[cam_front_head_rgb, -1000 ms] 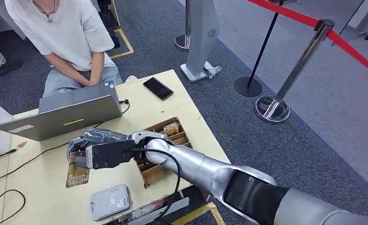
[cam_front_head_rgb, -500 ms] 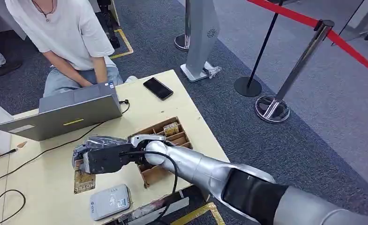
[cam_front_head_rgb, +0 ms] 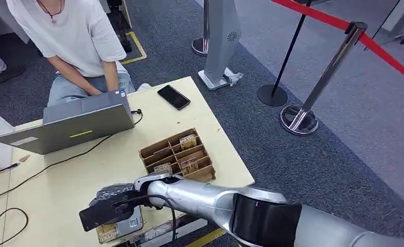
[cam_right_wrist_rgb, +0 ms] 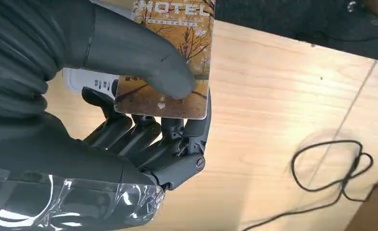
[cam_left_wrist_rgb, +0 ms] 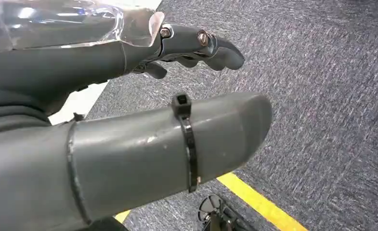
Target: Pass the card to the sensor for recognition and then transmit it.
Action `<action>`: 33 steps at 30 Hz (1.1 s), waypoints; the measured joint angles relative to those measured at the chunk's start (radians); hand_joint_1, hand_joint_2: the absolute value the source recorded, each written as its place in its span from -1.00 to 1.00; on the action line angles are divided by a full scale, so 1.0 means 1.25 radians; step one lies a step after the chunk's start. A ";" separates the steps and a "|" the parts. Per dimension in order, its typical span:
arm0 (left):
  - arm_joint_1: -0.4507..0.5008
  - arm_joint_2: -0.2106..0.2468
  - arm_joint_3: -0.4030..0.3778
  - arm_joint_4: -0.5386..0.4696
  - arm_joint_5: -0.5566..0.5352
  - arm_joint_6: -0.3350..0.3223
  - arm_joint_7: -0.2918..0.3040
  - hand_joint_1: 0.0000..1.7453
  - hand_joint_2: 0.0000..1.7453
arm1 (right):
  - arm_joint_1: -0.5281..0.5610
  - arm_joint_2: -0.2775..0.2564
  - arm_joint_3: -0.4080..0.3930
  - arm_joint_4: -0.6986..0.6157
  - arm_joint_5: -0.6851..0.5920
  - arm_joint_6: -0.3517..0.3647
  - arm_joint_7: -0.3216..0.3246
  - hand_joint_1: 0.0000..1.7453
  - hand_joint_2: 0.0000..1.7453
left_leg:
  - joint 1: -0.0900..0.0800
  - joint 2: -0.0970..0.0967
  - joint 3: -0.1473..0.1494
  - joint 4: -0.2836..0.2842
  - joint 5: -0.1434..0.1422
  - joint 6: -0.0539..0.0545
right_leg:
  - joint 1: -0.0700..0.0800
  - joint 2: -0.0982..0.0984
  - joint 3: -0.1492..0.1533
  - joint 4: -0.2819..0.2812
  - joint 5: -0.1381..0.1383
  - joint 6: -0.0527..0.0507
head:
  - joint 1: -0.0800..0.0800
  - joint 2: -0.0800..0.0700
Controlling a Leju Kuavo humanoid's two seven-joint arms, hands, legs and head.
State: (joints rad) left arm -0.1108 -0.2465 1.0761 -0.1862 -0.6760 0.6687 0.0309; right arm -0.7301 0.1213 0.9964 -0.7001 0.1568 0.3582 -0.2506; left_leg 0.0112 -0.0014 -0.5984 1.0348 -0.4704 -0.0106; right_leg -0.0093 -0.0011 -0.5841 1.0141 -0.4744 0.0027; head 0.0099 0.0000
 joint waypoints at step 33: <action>0.000 0.000 0.023 0.000 0.015 -0.002 -0.019 -1.00 -1.00 | -0.004 0.024 0.073 0.040 0.059 -0.120 0.086 1.00 1.00 | 0.000 0.000 0.000 0.000 0.000 0.000 | 0.000 0.000 0.000 0.000 0.000 0.000 | 0.000 0.000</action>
State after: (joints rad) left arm -0.1111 -0.2468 1.1048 -0.1858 -0.6569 0.6664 0.0069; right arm -0.7345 0.1511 1.0876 -0.6500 0.2312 0.2083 -0.1431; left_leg 0.0113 -0.0015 -0.5983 1.0349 -0.4704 -0.0106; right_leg -0.0093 -0.0011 -0.5841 1.0142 -0.4743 0.0027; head 0.0103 0.0000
